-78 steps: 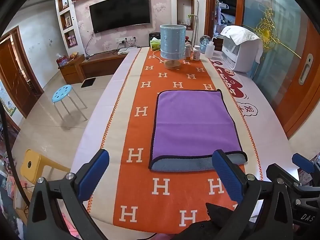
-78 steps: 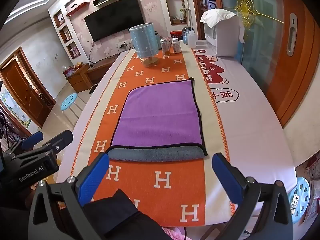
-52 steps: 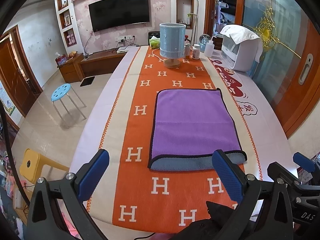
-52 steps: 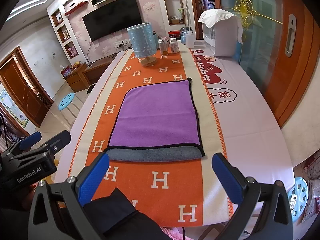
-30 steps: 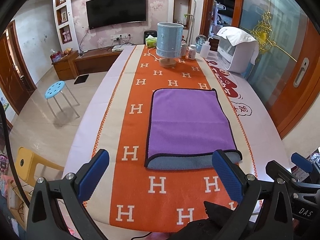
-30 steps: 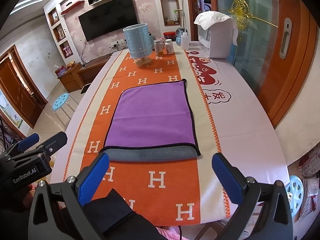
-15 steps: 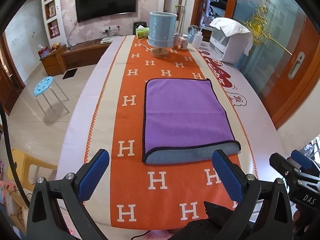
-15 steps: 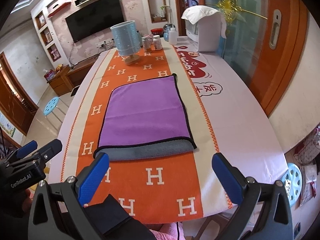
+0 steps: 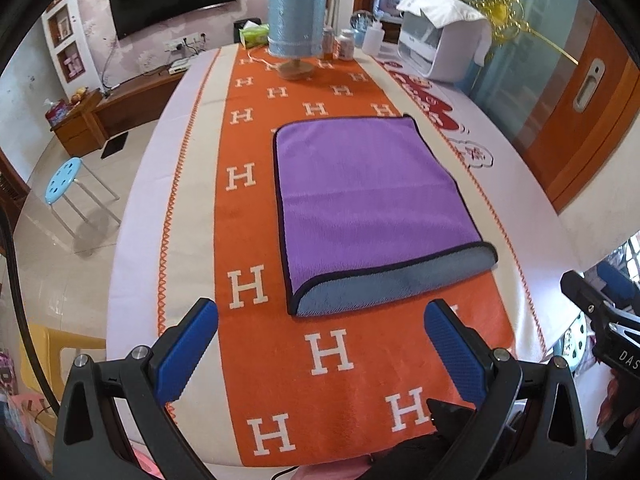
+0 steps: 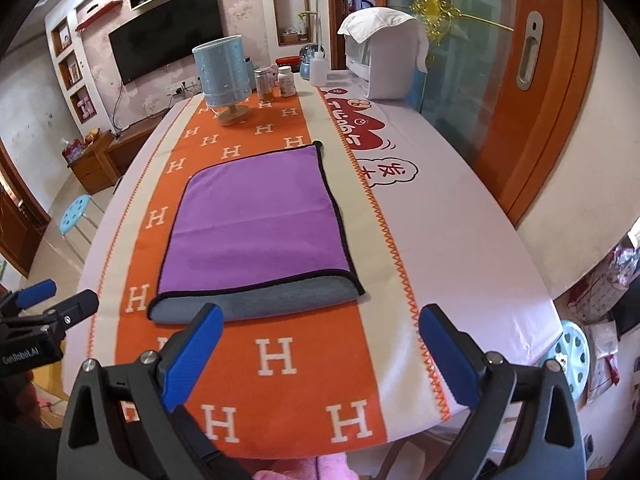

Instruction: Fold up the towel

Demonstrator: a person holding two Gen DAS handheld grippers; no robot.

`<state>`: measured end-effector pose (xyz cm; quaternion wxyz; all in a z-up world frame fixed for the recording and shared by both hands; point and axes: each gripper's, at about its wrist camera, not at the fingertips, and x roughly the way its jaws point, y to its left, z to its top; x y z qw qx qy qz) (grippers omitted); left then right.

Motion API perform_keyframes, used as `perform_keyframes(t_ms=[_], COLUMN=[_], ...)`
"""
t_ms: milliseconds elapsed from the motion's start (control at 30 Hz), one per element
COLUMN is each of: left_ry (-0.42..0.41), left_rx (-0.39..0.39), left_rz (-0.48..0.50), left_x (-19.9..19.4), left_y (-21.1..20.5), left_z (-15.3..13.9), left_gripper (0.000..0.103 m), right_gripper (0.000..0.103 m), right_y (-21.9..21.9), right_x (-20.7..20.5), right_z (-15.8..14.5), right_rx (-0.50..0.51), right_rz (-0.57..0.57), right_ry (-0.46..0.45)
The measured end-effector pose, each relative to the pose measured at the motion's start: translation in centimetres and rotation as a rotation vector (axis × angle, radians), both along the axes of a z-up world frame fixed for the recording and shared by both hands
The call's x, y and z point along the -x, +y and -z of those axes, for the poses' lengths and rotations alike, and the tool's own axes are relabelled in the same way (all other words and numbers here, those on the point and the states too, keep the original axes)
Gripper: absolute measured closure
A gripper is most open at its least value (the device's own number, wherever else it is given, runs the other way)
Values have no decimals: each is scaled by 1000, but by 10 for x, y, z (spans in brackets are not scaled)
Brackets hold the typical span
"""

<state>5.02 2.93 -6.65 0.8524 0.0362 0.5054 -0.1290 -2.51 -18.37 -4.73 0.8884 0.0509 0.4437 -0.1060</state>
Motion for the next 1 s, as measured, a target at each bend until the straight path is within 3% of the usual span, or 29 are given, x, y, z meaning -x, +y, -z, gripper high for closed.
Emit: perform_keyframes(t_ms=[533, 1000], left_ry=[79, 165], left_rx=[-62, -108], left_rz=[36, 76], left_x=[-41, -77], left_y=[-13, -26], left_z=[60, 104], left_gripper=[1, 1], right_gripper=[15, 23], right_y=[-29, -52], right_x=[-26, -69], right_z=[58, 111], right_rx=[56, 46], right_rz=[-241, -383], right_ry=[-1, 73])
